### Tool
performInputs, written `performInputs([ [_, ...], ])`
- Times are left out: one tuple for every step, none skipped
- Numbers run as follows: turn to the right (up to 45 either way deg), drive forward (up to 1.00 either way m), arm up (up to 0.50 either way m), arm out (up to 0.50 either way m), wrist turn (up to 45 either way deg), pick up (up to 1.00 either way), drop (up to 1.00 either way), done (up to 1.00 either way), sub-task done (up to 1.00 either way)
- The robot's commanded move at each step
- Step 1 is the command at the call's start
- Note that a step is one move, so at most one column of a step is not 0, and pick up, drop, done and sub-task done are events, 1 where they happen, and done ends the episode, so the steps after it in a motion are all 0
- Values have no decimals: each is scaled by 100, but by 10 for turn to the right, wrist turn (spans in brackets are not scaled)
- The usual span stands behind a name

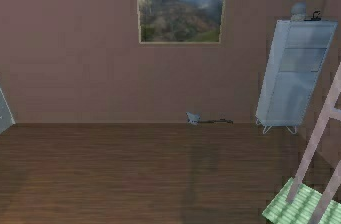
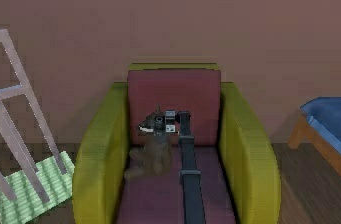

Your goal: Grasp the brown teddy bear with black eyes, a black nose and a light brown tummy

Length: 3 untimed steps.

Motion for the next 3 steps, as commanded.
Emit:
performInputs([
  [0, 0, -30, 0, 0, 0, 0, 0, 0],
  [0, 0, 0, 0, 0, 100, 0, 0, 0],
  [0, 0, 10, 0, 0, 0, 0, 0, 0],
])
